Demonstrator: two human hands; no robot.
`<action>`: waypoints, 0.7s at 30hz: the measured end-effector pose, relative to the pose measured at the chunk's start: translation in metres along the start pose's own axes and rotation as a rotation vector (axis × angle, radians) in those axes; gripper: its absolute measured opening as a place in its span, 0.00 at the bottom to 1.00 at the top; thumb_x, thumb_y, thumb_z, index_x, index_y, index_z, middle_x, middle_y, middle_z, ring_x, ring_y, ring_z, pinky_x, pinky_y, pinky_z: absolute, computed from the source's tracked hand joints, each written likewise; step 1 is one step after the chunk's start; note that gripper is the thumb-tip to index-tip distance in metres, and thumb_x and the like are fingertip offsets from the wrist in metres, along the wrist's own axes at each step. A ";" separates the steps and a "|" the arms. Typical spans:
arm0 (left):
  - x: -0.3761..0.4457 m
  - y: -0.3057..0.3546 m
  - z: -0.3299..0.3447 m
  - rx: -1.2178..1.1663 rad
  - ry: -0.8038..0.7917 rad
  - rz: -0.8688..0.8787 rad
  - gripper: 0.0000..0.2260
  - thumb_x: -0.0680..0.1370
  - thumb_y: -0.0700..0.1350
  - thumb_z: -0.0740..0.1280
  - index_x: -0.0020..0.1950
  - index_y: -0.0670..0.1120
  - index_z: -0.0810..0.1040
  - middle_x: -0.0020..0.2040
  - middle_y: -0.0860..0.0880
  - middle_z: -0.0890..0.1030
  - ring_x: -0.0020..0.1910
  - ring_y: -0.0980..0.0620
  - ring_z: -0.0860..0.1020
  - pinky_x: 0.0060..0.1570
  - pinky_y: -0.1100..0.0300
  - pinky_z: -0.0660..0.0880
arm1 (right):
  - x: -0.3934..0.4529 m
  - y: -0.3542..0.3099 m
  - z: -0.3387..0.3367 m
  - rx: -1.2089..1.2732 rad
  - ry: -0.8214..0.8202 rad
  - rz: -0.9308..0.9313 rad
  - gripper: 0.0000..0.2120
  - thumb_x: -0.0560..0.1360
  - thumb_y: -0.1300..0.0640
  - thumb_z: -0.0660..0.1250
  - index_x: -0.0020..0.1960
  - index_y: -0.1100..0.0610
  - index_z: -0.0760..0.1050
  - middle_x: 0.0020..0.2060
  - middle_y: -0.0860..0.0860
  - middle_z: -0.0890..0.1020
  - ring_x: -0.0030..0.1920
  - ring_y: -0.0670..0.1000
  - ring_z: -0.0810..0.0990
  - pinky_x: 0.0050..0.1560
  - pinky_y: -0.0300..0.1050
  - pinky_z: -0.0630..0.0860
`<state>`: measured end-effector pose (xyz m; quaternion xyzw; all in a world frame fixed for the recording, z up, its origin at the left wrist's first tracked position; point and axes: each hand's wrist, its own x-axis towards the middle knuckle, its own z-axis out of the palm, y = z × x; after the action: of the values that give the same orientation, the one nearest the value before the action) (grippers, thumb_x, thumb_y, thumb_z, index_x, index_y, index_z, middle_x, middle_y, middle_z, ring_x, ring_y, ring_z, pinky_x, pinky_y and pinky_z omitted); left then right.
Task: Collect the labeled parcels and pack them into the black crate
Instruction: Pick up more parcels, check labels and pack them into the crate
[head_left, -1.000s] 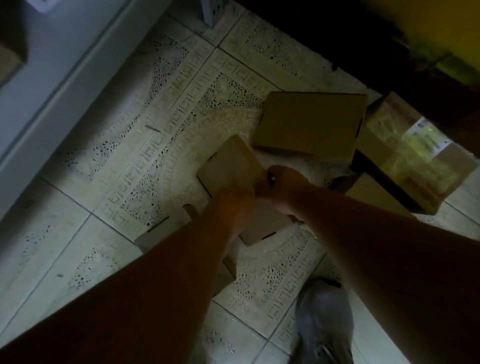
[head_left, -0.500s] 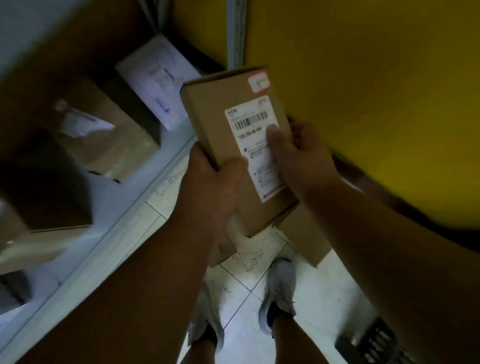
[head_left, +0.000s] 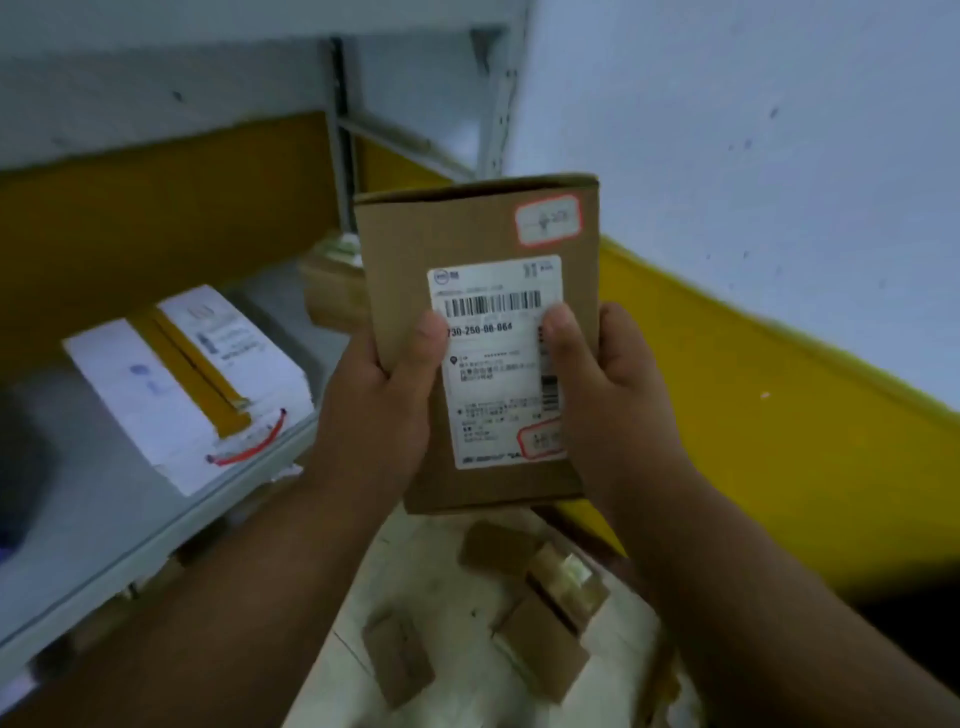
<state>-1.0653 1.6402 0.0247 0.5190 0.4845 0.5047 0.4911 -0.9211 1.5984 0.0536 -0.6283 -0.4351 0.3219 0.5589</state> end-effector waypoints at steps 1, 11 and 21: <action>-0.010 0.015 -0.011 0.019 -0.001 0.033 0.22 0.71 0.71 0.63 0.58 0.60 0.78 0.50 0.60 0.85 0.50 0.59 0.83 0.48 0.57 0.79 | -0.013 -0.012 0.003 0.065 -0.026 -0.009 0.10 0.80 0.47 0.64 0.52 0.54 0.74 0.43 0.50 0.86 0.41 0.50 0.87 0.39 0.54 0.84; -0.195 0.052 -0.112 0.084 0.503 0.058 0.10 0.77 0.58 0.63 0.51 0.55 0.80 0.44 0.62 0.85 0.44 0.65 0.83 0.38 0.72 0.75 | -0.133 -0.041 0.058 0.206 -0.685 -0.069 0.23 0.68 0.36 0.68 0.56 0.49 0.79 0.48 0.48 0.87 0.48 0.51 0.87 0.51 0.59 0.82; -0.433 0.039 -0.156 0.114 0.850 -0.036 0.18 0.75 0.63 0.64 0.57 0.53 0.78 0.49 0.56 0.86 0.49 0.56 0.85 0.46 0.61 0.79 | -0.331 -0.034 0.051 0.216 -1.178 -0.046 0.22 0.67 0.36 0.63 0.57 0.45 0.77 0.47 0.41 0.87 0.47 0.44 0.86 0.47 0.45 0.83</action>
<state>-1.2299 1.2092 0.0439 0.2828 0.6799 0.6374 0.2269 -1.1102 1.3199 0.0509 -0.2741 -0.6502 0.6461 0.2910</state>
